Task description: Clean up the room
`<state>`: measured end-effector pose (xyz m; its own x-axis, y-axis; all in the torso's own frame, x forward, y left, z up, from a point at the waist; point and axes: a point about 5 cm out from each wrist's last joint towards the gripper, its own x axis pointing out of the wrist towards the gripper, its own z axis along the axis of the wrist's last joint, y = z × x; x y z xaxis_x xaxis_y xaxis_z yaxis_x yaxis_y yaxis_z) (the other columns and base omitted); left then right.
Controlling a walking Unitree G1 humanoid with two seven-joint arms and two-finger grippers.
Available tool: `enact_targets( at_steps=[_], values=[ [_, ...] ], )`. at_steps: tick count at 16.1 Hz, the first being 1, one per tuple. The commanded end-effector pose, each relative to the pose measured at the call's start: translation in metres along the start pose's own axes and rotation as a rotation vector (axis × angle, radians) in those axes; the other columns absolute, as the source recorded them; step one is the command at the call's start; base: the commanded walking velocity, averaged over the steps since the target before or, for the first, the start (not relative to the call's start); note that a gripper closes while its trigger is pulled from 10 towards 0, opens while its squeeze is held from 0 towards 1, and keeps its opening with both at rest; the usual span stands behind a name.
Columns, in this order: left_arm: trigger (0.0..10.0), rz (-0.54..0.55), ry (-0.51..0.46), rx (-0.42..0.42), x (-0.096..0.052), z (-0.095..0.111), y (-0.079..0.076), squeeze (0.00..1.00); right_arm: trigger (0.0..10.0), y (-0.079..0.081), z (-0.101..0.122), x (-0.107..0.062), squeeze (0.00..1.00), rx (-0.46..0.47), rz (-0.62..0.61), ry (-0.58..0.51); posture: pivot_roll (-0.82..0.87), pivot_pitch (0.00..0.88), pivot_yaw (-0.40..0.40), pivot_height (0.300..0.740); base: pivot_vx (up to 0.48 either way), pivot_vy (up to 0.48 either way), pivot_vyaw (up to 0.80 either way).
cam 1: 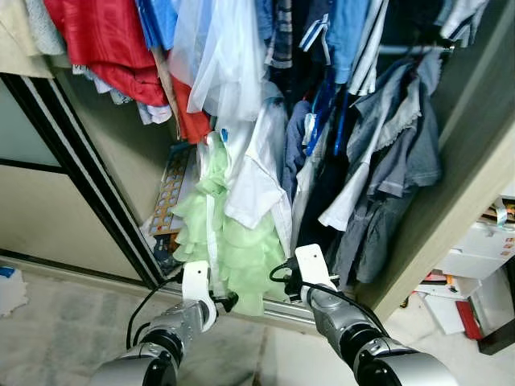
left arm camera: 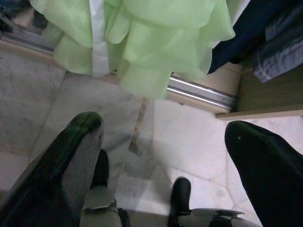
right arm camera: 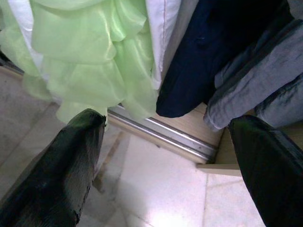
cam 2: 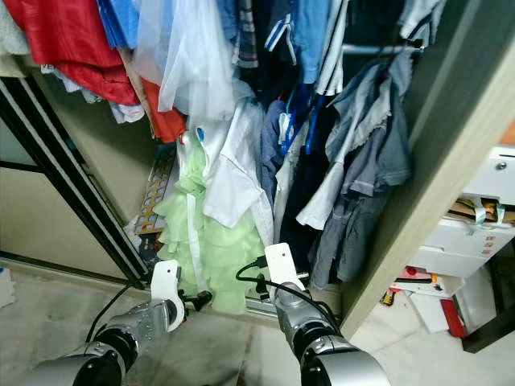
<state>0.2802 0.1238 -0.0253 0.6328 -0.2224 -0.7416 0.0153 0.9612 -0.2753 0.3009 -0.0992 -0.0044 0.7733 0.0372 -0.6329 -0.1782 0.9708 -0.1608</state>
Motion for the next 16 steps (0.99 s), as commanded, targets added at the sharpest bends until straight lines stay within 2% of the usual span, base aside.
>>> enact_targets(
  at_steps=[1,16],
  values=[
    [10.0,-0.009,-0.012,-0.002,-0.0001,0.0024,-0.0004,0.00,10.0,0.0004,0.0029,0.0002,0.00,0.002,0.004,-0.006,-0.09,0.000,0.048,0.740,0.000,0.000,0.00],
    [10.0,-0.013,-0.003,0.010,0.0000,0.0013,-0.0010,0.00,10.0,0.0019,0.0038,0.0001,0.00,-0.005,0.009,-0.010,-0.10,0.000,0.050,0.740,0.239,0.000,0.00]
  ],
)
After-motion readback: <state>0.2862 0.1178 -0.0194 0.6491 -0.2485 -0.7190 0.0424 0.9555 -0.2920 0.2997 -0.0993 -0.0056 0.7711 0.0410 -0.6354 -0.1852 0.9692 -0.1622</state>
